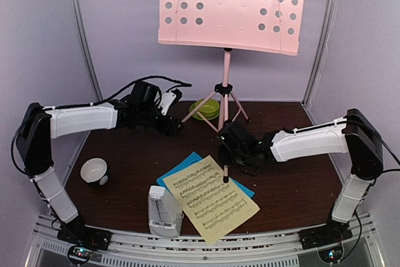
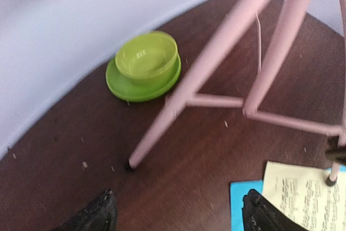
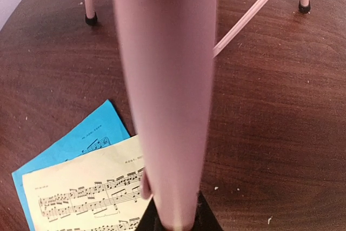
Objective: Set up the instrument practice props
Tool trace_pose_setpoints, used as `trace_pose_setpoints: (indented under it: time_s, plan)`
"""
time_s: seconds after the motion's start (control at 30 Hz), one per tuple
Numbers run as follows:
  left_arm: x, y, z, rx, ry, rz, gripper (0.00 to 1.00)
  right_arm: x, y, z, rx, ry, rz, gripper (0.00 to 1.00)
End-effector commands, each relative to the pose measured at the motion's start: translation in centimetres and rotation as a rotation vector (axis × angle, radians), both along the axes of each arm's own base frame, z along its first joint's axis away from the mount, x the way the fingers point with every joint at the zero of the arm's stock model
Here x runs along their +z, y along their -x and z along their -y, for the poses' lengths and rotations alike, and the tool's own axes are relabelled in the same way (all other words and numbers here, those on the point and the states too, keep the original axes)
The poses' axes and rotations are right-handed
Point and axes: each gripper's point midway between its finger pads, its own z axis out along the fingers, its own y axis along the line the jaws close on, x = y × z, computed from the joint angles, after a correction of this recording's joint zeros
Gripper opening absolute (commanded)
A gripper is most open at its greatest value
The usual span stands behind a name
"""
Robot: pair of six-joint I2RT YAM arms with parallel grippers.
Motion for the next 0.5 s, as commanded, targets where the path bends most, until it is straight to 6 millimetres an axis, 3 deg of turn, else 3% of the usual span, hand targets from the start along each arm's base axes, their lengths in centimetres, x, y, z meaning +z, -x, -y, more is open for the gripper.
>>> trace_pose_setpoints:
  time_s: [0.0, 0.23, 0.47]
  plan:
    - [3.4, -4.6, 1.5, -0.104, 0.036, 0.111, 0.81, -1.7, 2.4, 1.1, 0.092, 0.137, -0.083, 0.0]
    - [1.0, -4.0, 2.1, -0.155, 0.065, 0.072, 0.79, -0.6, 2.1, 0.7, 0.099, 0.124, -0.062, 0.0]
    - [-2.7, 0.4, 0.9, -0.187, 0.073, -0.036, 0.77, 1.6, 1.5, -0.1, 0.123, 0.12, -0.031, 0.0]
